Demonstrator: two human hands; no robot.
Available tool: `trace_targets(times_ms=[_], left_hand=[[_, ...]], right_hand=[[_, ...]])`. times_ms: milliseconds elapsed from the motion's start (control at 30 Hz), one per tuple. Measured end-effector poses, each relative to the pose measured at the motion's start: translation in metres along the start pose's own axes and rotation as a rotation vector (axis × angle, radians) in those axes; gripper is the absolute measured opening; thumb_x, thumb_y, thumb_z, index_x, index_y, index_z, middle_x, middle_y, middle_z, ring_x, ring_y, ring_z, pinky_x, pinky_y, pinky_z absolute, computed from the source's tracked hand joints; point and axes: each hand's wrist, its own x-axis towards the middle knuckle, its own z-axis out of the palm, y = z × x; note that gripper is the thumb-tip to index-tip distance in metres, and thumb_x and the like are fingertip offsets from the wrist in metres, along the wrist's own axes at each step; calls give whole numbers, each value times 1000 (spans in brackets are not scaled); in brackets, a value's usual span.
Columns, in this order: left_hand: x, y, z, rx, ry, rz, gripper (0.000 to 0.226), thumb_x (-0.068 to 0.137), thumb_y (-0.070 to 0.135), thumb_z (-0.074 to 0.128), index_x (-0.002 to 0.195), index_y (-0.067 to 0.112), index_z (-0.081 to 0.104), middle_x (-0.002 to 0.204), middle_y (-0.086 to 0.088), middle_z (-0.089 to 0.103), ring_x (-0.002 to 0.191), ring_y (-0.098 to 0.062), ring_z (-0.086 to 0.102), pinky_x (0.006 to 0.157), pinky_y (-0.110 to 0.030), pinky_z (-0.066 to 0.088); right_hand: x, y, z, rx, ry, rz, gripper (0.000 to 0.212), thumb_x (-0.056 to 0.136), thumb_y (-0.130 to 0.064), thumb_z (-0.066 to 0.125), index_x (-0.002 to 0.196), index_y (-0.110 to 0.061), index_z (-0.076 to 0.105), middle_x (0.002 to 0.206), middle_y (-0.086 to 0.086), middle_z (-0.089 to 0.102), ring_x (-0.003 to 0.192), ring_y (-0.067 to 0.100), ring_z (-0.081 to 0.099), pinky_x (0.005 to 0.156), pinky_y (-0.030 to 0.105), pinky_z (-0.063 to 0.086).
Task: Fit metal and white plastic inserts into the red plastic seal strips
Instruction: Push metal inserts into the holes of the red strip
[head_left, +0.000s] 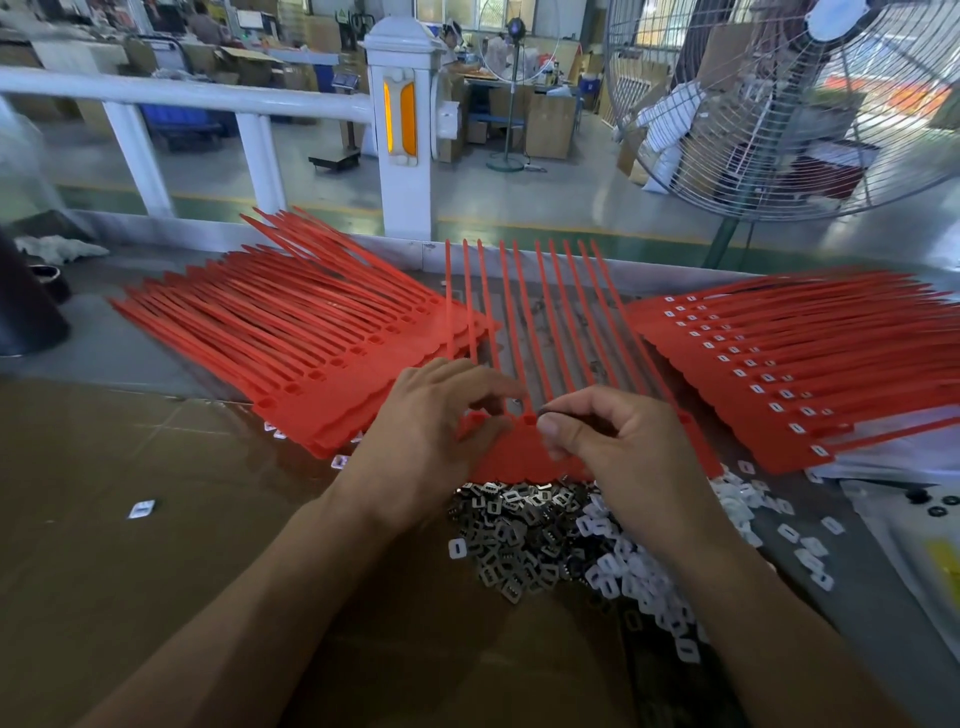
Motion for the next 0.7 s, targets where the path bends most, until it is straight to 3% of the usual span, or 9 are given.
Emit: trace_targets(times_ms=[467,600,700], left_hand=[[3,1,-1,35,-13,247,21,97,35,64,114,27,74,108,14,64,104,-7,60,88,-39,44],[3,-3,2,-7,47,208,15,95,30,71,108,27,76,102,15,66,98,-9,63,85,-41,47],[1,-1,8,-164,89,106,14,90,23,76,104,23,78,97,15,70,94,-11,66,83,-38,52]], right_hand=[[1,-2,-1,58,-122,59,8,94,-23,74,87,-24,78,74,-5,76,65,1,68,58,9,47],[1,-3,-1,126,-111,73,7,95,-20,72,92,-22,78,79,0,77,67,6,69,59,11,49],[1,-3,-1,162,-113,72,11,98,-17,69,96,-21,78,82,3,78,70,8,70,62,12,50]])
